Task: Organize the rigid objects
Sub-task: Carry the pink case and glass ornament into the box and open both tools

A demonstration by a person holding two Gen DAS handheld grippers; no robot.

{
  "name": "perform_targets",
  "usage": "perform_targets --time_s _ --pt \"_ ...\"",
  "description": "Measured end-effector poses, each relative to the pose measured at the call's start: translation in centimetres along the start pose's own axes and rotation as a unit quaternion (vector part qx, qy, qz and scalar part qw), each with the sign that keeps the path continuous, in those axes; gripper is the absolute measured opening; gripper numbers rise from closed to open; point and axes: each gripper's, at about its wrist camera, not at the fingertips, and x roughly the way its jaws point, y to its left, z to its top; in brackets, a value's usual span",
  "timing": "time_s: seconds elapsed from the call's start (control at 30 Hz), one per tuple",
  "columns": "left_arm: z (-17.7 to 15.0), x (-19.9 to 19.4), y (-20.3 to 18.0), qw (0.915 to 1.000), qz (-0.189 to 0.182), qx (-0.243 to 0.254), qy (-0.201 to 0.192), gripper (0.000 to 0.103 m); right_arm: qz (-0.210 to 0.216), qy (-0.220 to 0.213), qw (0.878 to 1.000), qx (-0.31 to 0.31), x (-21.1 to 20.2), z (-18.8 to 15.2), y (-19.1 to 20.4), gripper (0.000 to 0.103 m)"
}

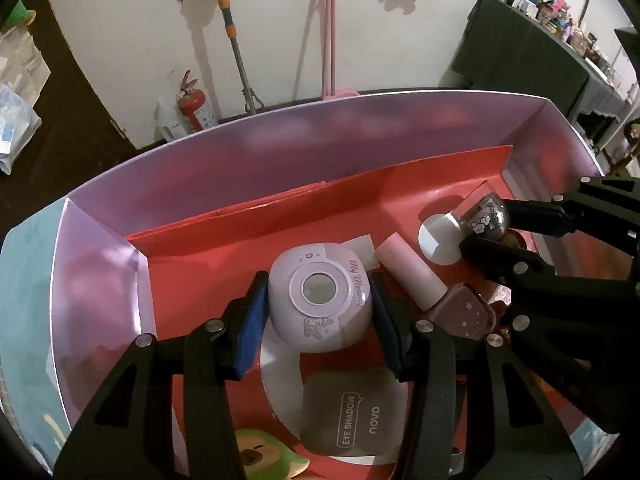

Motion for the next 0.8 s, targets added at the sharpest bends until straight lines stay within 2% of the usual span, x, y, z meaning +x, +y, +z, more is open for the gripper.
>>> perform_targets --time_s 0.4,0.7,0.8 --pt "0.0 0.2 0.0 1.0 -0.002 -0.001 -0.002 0.048 0.005 0.0 1.0 0.005 0.0 0.4 -0.5 0.033" --pt "0.1 0.2 1.1 0.9999 -0.005 -0.009 -0.007 0.054 0.005 -0.002 1.0 0.006 0.0 0.2 -0.3 0.033" --pt "0.2 0.3 1.3 0.9999 -0.004 -0.01 -0.009 0.054 0.003 -0.009 1.0 0.006 -0.3 0.2 -0.3 0.036"
